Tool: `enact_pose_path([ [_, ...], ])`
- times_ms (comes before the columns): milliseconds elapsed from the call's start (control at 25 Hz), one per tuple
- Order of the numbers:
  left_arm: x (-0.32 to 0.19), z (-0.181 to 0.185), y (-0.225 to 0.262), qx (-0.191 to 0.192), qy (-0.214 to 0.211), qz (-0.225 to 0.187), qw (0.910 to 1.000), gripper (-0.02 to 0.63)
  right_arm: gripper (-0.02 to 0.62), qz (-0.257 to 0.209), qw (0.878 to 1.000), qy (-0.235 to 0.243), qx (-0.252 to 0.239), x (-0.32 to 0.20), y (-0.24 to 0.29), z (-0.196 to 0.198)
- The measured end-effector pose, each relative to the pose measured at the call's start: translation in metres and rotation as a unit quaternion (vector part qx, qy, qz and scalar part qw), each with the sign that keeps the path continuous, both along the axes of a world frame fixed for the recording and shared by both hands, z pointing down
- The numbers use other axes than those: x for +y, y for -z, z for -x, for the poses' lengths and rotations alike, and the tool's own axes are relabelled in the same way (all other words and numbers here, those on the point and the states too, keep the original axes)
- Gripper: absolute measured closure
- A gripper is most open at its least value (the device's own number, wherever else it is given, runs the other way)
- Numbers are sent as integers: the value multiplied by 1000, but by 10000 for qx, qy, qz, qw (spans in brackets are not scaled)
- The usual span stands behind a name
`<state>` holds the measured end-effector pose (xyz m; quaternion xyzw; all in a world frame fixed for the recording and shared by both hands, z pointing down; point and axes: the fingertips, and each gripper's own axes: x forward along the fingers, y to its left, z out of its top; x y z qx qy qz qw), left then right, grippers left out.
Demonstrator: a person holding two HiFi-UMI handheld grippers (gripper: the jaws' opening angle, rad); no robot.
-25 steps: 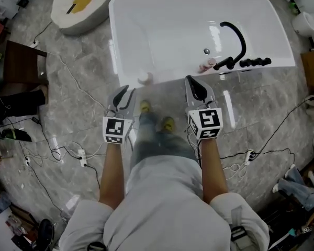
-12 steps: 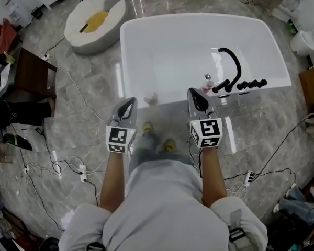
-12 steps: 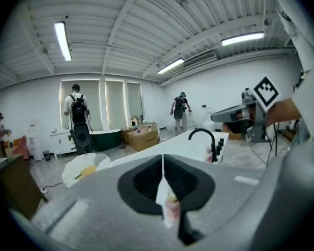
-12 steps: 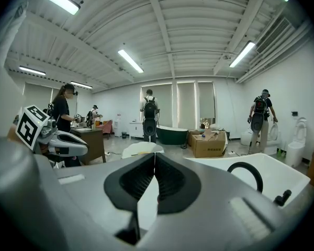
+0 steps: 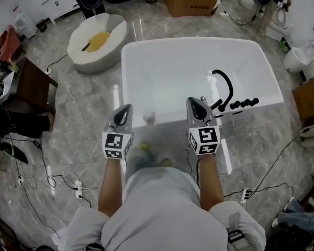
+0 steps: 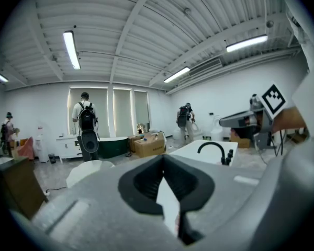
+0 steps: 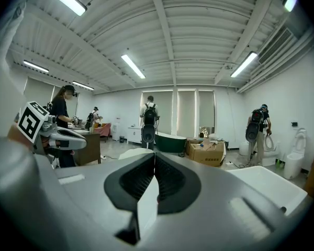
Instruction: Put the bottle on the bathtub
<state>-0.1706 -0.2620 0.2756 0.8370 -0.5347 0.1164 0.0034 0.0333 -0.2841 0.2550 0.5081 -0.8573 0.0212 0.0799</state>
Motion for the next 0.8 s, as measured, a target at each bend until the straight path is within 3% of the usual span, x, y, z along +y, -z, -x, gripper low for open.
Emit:
enact_pose_path([
  [800,-7,-2,45,369,255,-207,9988,607,592,-224,9997,-56,-22,0,34,-19],
])
